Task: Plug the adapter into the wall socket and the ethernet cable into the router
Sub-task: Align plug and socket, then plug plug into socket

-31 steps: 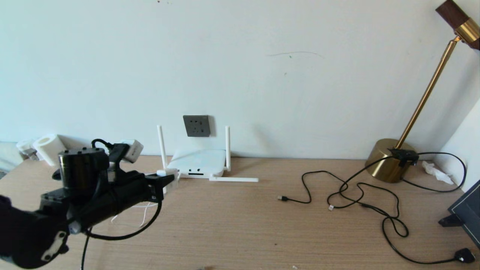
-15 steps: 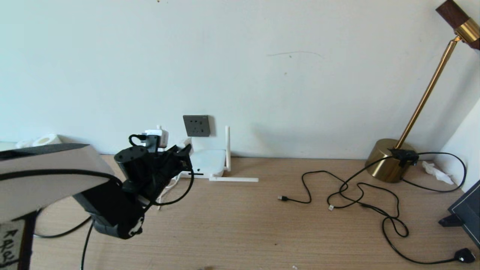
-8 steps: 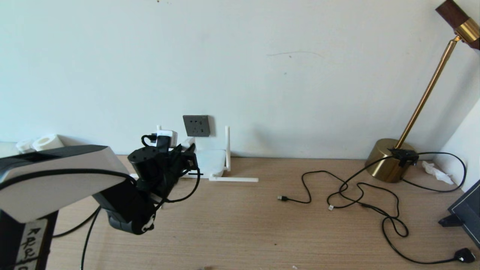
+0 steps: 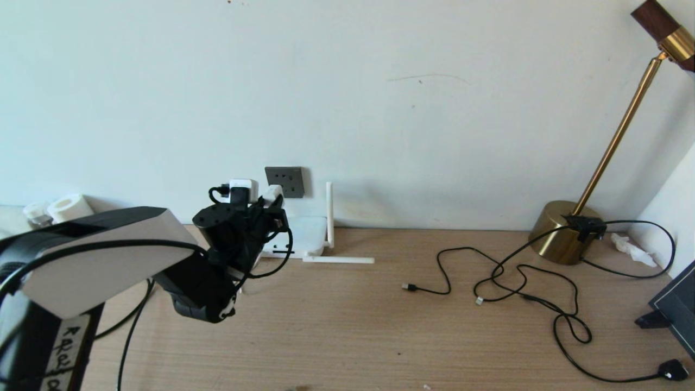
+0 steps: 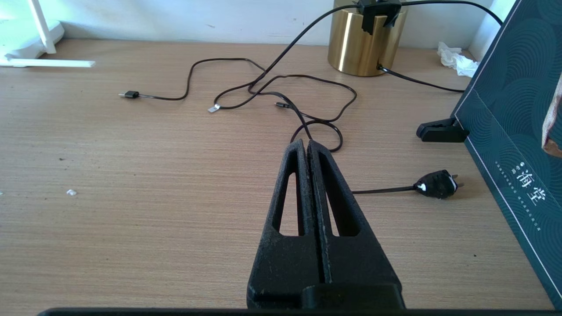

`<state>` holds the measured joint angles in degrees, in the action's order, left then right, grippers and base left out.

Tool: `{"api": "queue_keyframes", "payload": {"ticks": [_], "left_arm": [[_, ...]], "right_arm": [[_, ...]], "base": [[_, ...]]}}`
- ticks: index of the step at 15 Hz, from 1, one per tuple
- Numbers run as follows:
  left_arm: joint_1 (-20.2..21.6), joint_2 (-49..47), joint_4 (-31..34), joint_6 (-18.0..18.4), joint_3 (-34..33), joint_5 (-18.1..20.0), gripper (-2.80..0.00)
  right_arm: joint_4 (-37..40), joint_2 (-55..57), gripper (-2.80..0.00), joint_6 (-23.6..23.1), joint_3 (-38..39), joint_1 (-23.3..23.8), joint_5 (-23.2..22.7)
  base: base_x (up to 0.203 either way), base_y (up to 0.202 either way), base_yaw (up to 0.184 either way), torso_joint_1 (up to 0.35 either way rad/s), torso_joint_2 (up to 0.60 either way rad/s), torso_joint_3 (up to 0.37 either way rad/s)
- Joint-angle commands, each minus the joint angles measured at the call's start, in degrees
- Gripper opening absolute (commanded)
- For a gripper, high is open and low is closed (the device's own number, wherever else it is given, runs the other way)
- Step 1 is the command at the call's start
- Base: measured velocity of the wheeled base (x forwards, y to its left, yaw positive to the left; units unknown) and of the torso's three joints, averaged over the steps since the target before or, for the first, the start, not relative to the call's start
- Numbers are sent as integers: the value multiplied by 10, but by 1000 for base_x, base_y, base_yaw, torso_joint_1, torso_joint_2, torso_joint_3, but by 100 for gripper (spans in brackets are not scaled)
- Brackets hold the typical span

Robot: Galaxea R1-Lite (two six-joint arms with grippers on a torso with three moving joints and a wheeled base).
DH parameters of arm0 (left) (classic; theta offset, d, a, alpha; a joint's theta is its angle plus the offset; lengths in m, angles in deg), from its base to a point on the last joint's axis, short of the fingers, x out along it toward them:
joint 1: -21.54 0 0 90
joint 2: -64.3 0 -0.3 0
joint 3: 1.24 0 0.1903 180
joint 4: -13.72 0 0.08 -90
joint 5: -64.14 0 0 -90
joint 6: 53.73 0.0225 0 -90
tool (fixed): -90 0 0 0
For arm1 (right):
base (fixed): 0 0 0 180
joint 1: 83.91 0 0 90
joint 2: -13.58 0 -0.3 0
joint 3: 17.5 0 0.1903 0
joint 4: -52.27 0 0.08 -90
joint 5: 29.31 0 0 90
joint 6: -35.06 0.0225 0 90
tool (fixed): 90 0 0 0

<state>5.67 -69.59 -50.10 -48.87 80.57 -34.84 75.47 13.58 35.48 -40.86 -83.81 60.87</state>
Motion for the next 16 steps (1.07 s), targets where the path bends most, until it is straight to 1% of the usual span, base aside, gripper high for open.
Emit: {"api": "queue_keyframes", "payload": {"ticks": [1, 7, 16], "left_arm": [[0, -8, -5, 1, 9, -1, -280], [0, -5, -5, 2, 13, -1, -280], [1, -22, -5, 7, 46, 1, -280]], "right_arm": [[0, 0, -280, 0, 0, 0, 0], [0, 0, -280, 0, 0, 0, 0], [0, 0, -280, 0, 0, 0, 0]], "base": [[0, 0, 0, 0, 0, 0], [0, 0, 0, 0, 0, 0], [0, 0, 0, 0, 0, 0]]}}
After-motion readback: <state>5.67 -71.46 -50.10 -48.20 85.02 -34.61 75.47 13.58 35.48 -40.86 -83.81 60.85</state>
